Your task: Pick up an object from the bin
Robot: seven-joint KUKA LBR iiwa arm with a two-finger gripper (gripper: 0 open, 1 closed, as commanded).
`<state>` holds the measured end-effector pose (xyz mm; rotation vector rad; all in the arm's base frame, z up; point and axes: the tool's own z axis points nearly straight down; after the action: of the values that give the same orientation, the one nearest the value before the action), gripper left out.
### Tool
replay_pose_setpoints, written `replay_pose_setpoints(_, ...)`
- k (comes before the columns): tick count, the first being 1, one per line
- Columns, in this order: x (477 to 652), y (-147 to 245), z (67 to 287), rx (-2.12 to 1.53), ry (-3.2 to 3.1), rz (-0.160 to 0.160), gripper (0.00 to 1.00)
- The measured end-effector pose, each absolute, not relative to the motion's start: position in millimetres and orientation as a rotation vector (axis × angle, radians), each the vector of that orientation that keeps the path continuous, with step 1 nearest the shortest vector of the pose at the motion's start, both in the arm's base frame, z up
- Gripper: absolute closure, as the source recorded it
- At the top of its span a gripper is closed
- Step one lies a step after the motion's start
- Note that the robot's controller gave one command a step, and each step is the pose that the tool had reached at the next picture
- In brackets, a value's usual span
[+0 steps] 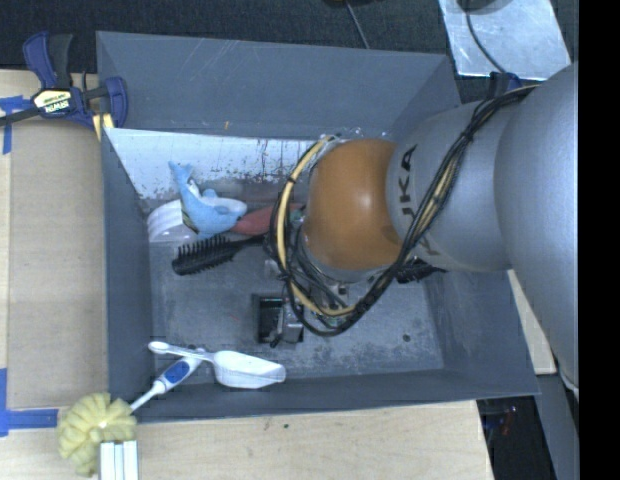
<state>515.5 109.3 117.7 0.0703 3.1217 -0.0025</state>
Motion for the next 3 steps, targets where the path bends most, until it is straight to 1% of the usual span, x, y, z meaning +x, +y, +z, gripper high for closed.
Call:
replay_pose_setpoints(1,515.1,97,108,0.507,3.093,-0.001,0.0)
replay_pose_setpoints(2,487.0,184,71,0.293,3.104,0.004,0.0)
replay_pose_setpoints(3,507.5,103,71,0.664,3.053,0.0,1.0)
